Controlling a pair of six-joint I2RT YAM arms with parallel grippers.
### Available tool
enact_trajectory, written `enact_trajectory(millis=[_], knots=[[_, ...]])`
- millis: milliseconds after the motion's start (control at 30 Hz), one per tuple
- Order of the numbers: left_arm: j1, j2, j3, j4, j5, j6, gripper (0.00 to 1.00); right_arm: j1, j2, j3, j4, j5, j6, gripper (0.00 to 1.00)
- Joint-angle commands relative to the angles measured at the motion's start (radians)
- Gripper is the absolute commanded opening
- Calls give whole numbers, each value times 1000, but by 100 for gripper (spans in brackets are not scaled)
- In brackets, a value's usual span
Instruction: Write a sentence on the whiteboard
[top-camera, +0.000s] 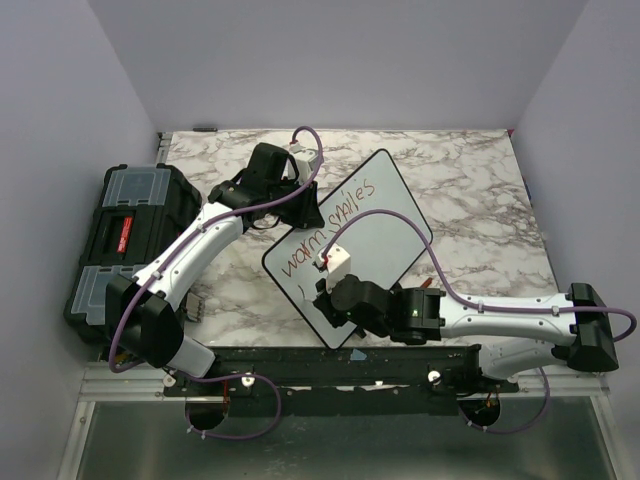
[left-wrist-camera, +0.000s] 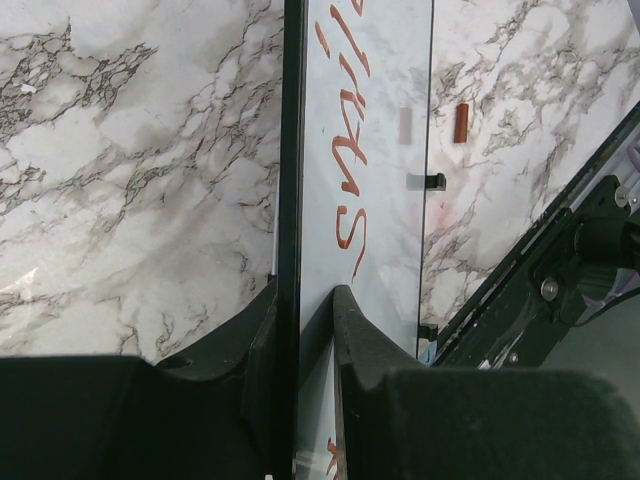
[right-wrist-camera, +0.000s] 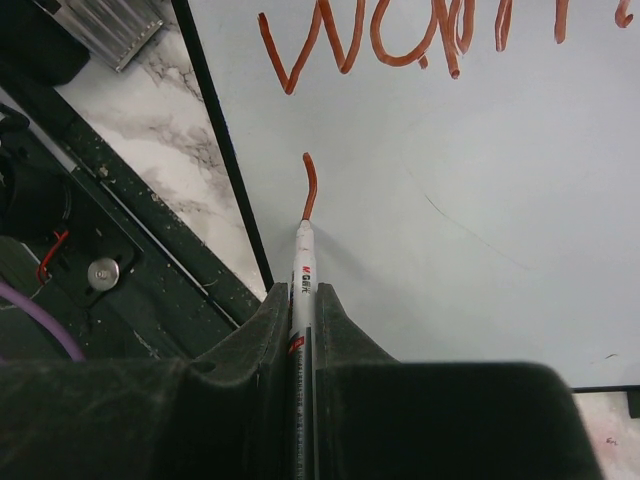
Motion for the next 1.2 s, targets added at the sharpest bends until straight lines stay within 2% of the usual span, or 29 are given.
enact_trajectory(millis=[0, 700, 1167], knots=[[-5, 14, -7, -47, -81, 68, 0, 2, 19, -12, -41, -14, 11, 1], [-5, 11, -8, -47, -81, 68, 0, 2, 61, 97, -30, 165, -27, 1], [-5, 11, -7, -47, -82, 68, 0, 2, 25, 36, -64, 135, 18, 1]])
